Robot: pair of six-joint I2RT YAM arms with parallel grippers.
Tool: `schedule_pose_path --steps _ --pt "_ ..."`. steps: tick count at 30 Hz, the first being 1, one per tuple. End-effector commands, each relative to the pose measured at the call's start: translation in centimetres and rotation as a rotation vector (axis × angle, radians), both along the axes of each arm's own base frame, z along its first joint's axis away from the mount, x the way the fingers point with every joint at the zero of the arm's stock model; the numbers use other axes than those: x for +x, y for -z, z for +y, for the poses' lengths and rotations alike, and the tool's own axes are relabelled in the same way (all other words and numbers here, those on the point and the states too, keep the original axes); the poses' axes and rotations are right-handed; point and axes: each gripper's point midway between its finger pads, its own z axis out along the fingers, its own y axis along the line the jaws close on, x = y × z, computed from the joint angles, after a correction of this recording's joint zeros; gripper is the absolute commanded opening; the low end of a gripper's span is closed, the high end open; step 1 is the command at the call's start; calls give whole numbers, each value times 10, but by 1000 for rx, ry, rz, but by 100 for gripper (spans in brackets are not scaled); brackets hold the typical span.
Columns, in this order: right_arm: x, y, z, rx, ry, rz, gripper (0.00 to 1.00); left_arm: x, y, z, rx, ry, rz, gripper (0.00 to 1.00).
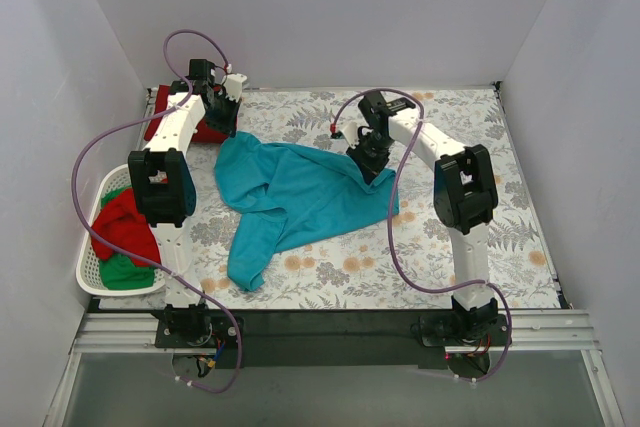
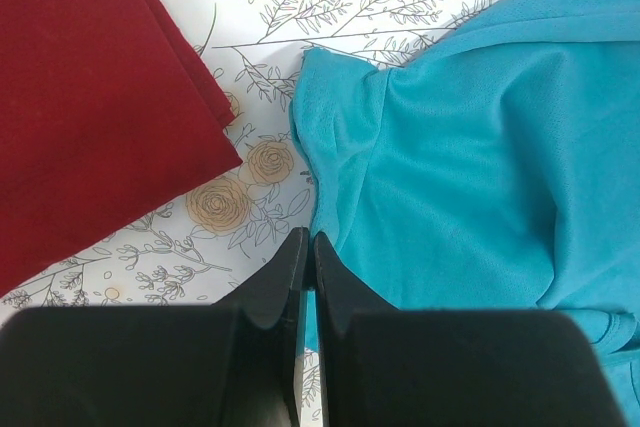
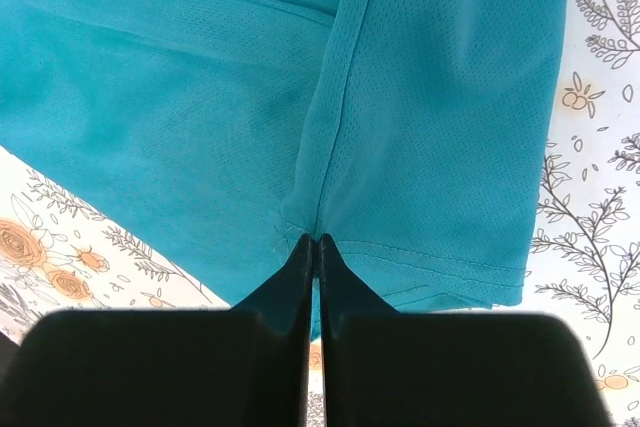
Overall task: Fold and stack the t-shirts
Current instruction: Flatten the tshirt out
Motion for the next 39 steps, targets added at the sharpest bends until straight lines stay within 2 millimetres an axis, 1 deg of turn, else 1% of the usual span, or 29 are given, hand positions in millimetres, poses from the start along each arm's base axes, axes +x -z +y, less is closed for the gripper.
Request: schedule_pose_path --steps 1,2,4,5,7,8,10,11,12,14,18,19,21,22,23,25,26,27,28,29,30,31,32,33,34,36,37,38,39 --pt "7 -19 1 33 -5 -28 1 7 -19 -5 -22 15 -41 0" --pt "11 -28 -2 39 -5 -53 1 7 -17 -6 -44 4 -24 0" --pt "27 -46 -13 39 9 -118 1 19 -38 -8 -75 -2 -59 0" --pt "35 -54 -26 28 27 -142 1 28 -55 -11 -105 0 -103 0" --pt "76 -98 -63 24 95 -290 1 50 -100 -13 -148 -10 -236 0" --pt "76 -99 -63 25 95 -293 1 50 -100 -13 -148 -10 -237 0" --pt "98 -126 -89 13 137 -387 1 60 -128 -15 -185 -16 -316 0" --pt "104 -136 -97 11 148 -420 1 62 -135 -18 -200 -14 -337 0" --pt "109 -146 -105 7 157 -452 1 65 -158 -19 -226 -26 -399 0" --pt "123 -170 -123 7 190 -529 1 65 -169 -21 -262 -28 -434 0" --pt "135 -212 -145 8 240 -668 1 65 -226 -28 -338 -27 -591 0" --pt "135 -220 -151 6 253 -695 1 60 -248 -13 -351 -58 -633 0" --pt "127 -248 -156 12 262 -770 1 53 -276 -12 -378 -53 -697 0" --pt "126 -261 -157 18 268 -812 1 40 -301 -7 -396 -60 -743 0" --pt "115 -287 -159 31 272 -875 1 31 -316 -8 -409 -46 -774 0" --pt "106 -303 -162 38 287 -932 1 17 -328 -9 -416 -30 -814 0" --pt "90 -326 -165 51 295 -991 1 -6 -356 -11 -416 -10 -876 0" --pt "83 -324 -168 44 303 -996 1 -12 -351 -12 -419 -2 -872 0" --pt "67 -351 -171 57 313 -1074 1 -24 -361 -14 -419 9 -897 0" --pt "59 -359 -174 55 322 -1103 1 -48 -380 -15 -413 27 -948 0" --pt "52 -355 -178 41 338 -1103 1 -57 -377 -16 -408 35 -957 0" --pt "31 -378 -182 52 349 -1170 1 -68 -379 -17 -401 46 -974 0" --pt "23 -390 -184 64 356 -1216 1 -78 -383 -17 -393 49 -996 0" --pt "13 -395 -186 67 362 -1242 1 -109 -411 -17 -374 69 -1095 0" --pt "-10 -407 -188 83 365 -1292 1 -114 -397 -16 -368 59 -1080 0" --pt "-29 -427 -193 98 374 -1394 1 -154 -423 -15 -337 75 -1198 0" --pt "-50 -434 -196 105 372 -1441 1 -163 -418 -13 -328 61 -1208 0" --pt "-59 -445 -199 106 379 -1492 1 -172 -425 -11 -321 51 -1252 0" --pt "-69 -451 -201 107 382 -1519 1 -196 -440 -9 -316 38 -1313 0"
